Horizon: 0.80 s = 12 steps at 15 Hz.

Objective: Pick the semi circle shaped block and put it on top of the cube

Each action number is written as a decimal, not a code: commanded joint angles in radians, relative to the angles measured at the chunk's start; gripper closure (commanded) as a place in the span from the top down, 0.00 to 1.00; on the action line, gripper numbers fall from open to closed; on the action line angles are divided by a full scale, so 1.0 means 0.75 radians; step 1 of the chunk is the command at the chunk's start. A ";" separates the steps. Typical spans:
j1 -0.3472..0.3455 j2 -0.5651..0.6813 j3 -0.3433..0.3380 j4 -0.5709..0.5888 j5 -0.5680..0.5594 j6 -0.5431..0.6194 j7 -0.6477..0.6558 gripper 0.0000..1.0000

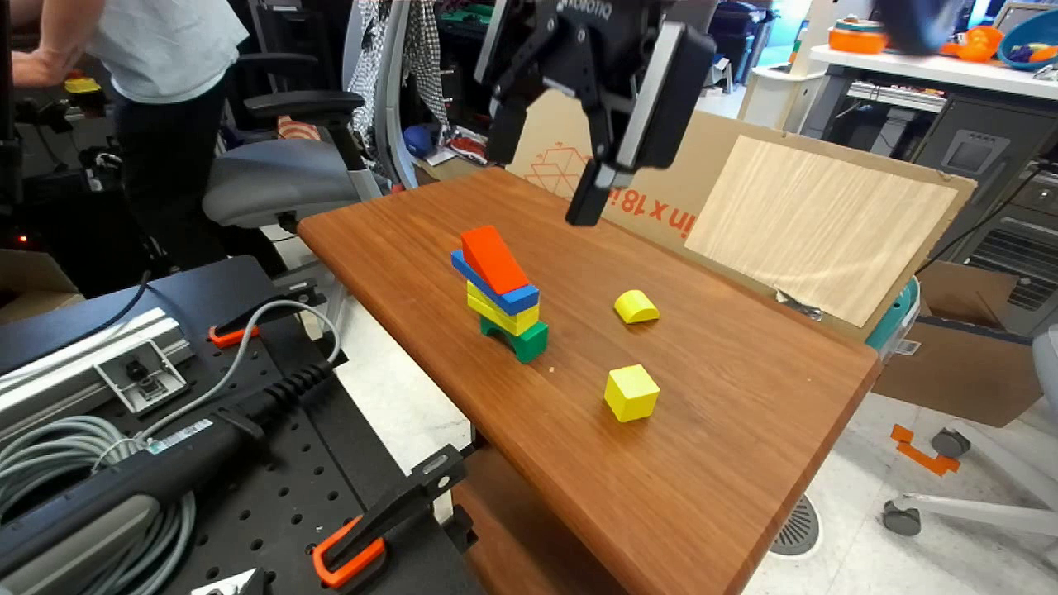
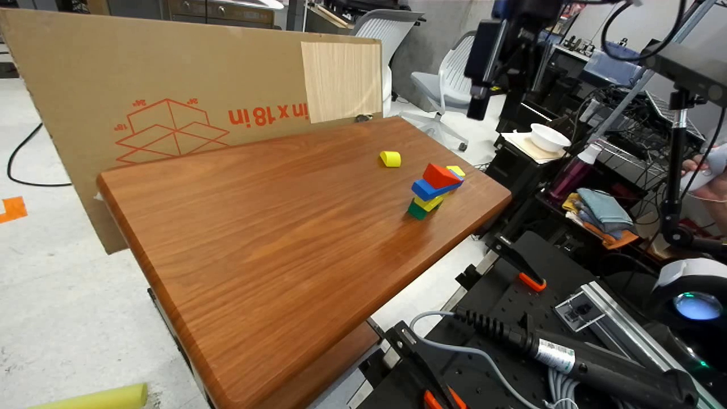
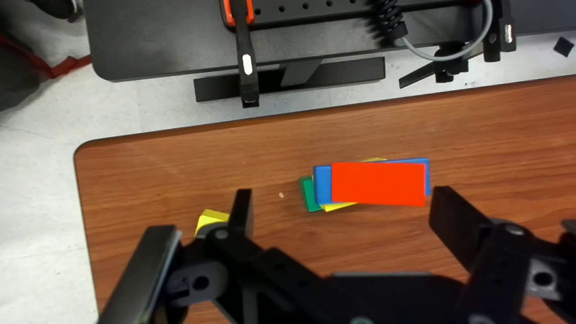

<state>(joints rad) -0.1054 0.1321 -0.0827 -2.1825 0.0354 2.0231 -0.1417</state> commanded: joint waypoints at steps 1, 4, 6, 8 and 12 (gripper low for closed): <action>-0.015 0.241 0.017 0.175 0.116 0.038 -0.068 1.00; -0.025 0.379 0.041 0.279 0.161 0.097 -0.082 1.00; -0.027 0.451 0.056 0.343 0.172 0.117 -0.072 1.00; -0.027 0.504 0.073 0.396 0.181 0.138 -0.068 1.00; -0.014 0.613 0.087 0.483 0.162 0.241 -0.028 1.00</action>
<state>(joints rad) -0.1079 0.5194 -0.0315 -1.8907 0.1459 2.1561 -0.1750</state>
